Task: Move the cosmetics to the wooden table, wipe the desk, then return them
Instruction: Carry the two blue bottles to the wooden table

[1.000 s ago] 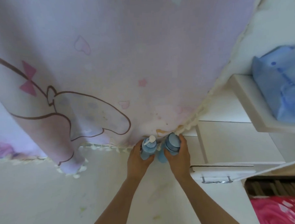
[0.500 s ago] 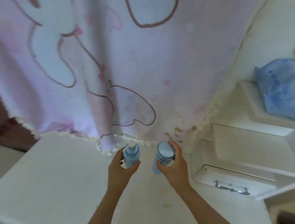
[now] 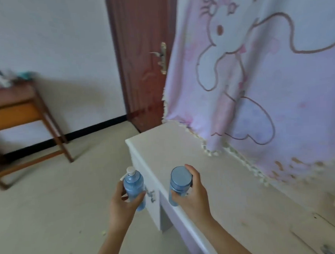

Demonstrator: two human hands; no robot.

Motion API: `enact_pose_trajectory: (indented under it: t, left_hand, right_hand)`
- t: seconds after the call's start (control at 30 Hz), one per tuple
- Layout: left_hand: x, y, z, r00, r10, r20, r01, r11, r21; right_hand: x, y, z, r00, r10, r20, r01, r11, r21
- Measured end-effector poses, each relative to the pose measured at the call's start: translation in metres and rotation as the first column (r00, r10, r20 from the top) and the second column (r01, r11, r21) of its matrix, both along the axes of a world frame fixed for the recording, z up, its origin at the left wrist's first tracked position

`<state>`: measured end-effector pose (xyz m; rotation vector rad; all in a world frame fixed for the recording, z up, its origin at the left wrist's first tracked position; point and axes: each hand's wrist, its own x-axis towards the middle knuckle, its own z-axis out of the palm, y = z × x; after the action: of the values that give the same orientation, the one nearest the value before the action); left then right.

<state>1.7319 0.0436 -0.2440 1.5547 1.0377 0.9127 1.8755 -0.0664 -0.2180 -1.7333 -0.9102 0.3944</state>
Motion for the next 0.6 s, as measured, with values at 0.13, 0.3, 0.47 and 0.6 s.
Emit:
enact_pose_trajectory:
  t: [0.13,0.3,0.47,0.6]
  left_hand:
    - [-0.082,0.013,-0.007,0.981,0.192,0.015,-0.192,0.981,-0.023]
    - [-0.214,0.022,-0.01,0.91,0.415,0.007,-0.413,0.908,-0.063]
    - [-0.362,0.029,-0.005,0.819,0.574,0.01,-0.572,0.817,-0.067]
    - [-0.453,0.034,0.005,0.745,0.667,0.016,-0.665,0.745,-0.055]
  right_hand:
    - [-0.063,0.032,0.004,0.987,0.156,0.032,-0.157,0.987,0.02]
    - [-0.169,0.078,0.001,0.94,0.338,0.043,-0.338,0.941,-0.022]
    - [-0.292,0.119,-0.003,0.874,0.485,-0.017,-0.486,0.873,-0.035]
    - [-0.375,0.151,0.001,0.794,0.608,-0.002,-0.608,0.793,-0.052]
